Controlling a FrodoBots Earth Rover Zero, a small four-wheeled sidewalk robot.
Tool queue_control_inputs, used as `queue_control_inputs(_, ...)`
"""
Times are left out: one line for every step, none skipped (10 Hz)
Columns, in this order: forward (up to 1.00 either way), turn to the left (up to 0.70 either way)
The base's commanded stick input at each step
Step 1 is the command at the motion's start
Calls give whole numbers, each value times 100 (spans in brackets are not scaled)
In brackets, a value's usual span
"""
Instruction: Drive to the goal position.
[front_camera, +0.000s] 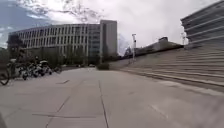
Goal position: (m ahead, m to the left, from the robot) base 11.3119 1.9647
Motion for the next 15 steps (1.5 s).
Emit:
queue_control_inputs(70,13)
queue_control_inputs(70,0)
queue_control_inputs(70,0)
queue_control_inputs(70,0)
queue_control_inputs(70,0)
queue_control_inputs(70,0)
queue_control_inputs(70,0)
queue_control_inputs(70,0)
queue_control_inputs(70,0)
queue_control_inputs(70,0)
queue_control_inputs(70,0)
queue_control_inputs(70,0)
queue_control_inputs(70,0)
queue_control_inputs(70,0)
queue_control_inputs(70,0)
